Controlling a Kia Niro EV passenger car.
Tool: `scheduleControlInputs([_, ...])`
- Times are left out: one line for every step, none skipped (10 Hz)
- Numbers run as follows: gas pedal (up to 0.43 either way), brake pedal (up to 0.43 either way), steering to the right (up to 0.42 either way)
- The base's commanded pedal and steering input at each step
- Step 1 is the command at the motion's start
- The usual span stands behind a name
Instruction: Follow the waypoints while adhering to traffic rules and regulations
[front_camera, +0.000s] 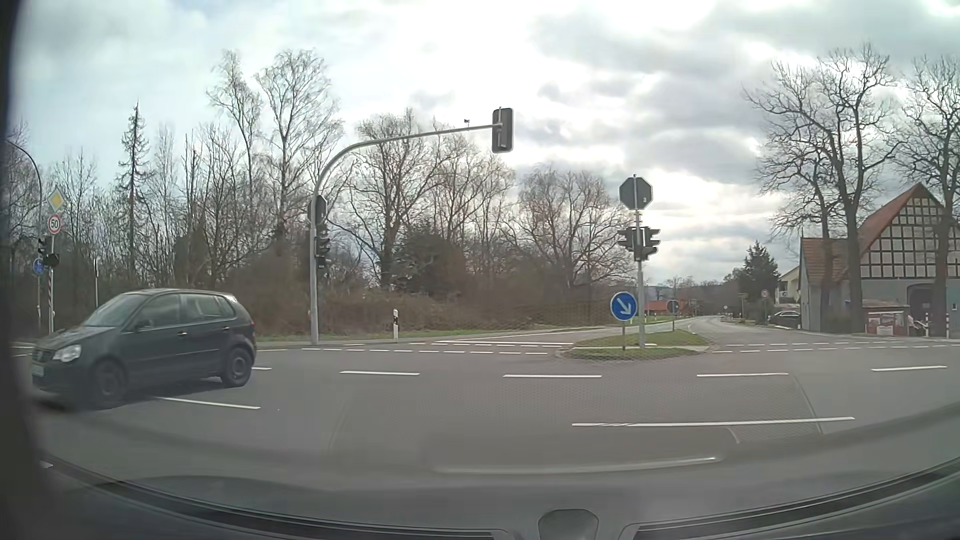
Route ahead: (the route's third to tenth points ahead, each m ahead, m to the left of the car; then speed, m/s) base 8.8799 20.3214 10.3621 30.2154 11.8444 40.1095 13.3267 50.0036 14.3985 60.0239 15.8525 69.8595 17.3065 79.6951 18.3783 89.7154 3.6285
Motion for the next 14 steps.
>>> scheduleControlInputs([0.311, 0.000, -0.401])
scheduleControlInputs([0.311, 0.000, -0.426])
scheduleControlInputs([0.319, 0.000, -0.445])
scheduleControlInputs([0.319, 0.000, -0.458])
scheduleControlInputs([0.319, 0.000, -0.464])
scheduleControlInputs([0.319, 0.000, -0.465])
scheduleControlInputs([0.319, 0.000, -0.464])
scheduleControlInputs([0.319, 0.000, -0.464])
scheduleControlInputs([0.331, 0.000, -0.461])
scheduleControlInputs([0.339, 0.000, -0.458])
scheduleControlInputs([0.339, 0.000, -0.448])
scheduleControlInputs([0.350, 0.000, -0.437])
scheduleControlInputs([0.358, 0.000, -0.422])
scheduleControlInputs([0.358, 0.000, -0.409])
